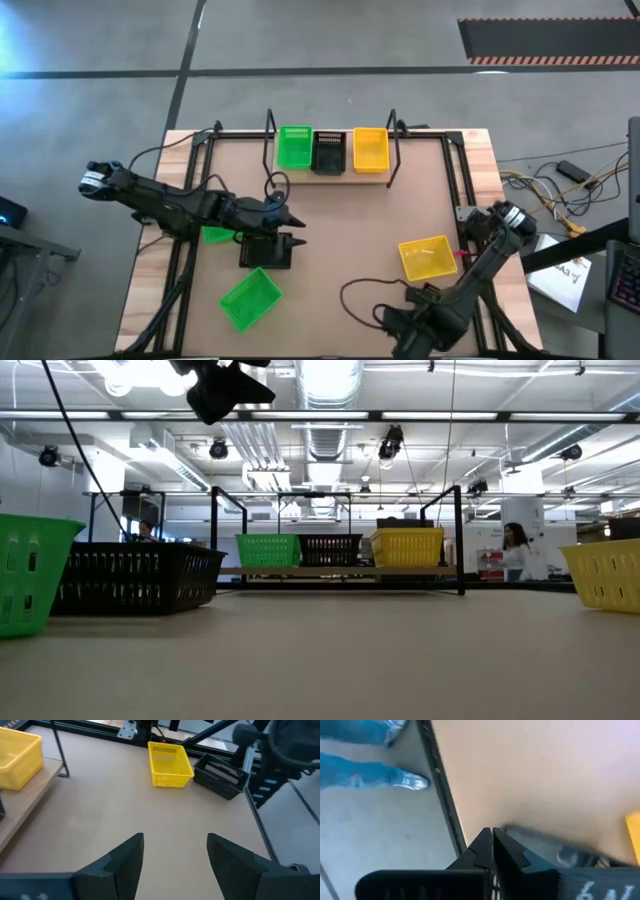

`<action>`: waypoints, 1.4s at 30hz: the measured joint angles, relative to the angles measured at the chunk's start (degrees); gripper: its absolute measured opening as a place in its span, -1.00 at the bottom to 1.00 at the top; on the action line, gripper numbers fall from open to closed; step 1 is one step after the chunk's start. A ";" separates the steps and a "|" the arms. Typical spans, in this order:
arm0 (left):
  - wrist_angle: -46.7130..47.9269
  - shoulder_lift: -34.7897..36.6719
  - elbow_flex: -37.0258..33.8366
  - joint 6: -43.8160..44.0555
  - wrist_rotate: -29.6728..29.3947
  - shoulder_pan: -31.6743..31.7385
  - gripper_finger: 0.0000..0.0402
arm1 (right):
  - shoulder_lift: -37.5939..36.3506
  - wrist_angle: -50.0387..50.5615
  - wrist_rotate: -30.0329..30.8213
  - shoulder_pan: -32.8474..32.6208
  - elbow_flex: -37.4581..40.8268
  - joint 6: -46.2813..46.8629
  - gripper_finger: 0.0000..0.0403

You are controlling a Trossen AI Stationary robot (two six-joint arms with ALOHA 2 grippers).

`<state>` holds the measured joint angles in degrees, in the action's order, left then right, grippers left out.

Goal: Stack baskets on shelf by color
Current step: Stack the right black basket on top of the black basket on the shelf

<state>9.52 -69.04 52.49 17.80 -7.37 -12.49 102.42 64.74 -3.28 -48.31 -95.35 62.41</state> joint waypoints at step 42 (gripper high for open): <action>-0.04 0.20 -0.37 1.49 1.15 -0.01 0.01 | -2.47 -12.61 1.32 -9.82 16.24 14.56 -0.26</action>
<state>9.47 -68.84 52.12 19.29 -6.22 -12.50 99.95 52.13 -1.96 -58.13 -79.11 76.97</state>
